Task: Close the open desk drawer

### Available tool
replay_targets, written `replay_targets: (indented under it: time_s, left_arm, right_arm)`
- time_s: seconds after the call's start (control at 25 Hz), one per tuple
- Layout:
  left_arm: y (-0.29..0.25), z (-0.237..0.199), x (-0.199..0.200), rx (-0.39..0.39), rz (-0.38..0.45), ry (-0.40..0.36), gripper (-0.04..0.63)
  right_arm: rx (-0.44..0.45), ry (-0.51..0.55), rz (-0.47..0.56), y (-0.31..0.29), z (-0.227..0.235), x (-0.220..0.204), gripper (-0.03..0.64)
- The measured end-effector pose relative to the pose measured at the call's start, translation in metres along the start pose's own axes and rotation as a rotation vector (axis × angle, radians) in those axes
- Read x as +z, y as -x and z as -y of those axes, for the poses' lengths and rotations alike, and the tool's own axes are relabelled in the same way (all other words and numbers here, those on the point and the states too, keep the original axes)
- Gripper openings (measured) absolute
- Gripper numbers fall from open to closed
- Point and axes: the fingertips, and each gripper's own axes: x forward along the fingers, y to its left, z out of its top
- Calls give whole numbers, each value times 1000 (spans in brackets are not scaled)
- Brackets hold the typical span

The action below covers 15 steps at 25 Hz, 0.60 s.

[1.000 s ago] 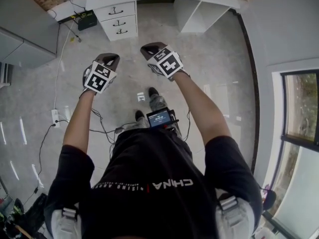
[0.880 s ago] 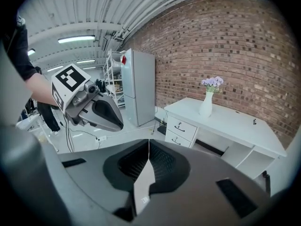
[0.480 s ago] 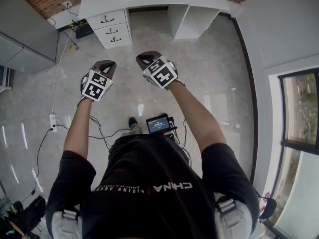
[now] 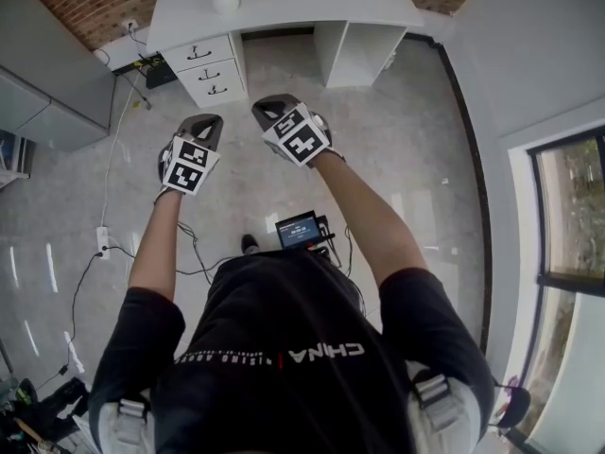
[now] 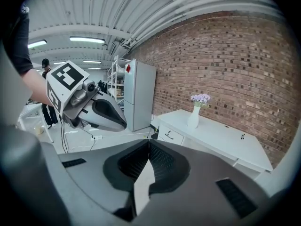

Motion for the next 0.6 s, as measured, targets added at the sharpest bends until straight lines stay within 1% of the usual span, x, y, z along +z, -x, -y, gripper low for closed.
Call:
replay_targets:
  time_s: [0.16,0.28,0.4,0.6]
  left_arm:
    - [-3,2,-2,11,-17,-17,12]
    - [-2,3,0,18,0,-6,11]
    - [-2,6,4,12,29,-30,11]
    - [3,12,9,-12,25,-66,11]
  right_arm:
    - [-2,41,-18,-1,-3,-2,15]
    - [-9,46,-20,0,-3,-5,15]
    - [-7,50,-22,1,-4,-7,15]
    - [-8,64,-31,5,-5,-3,15]
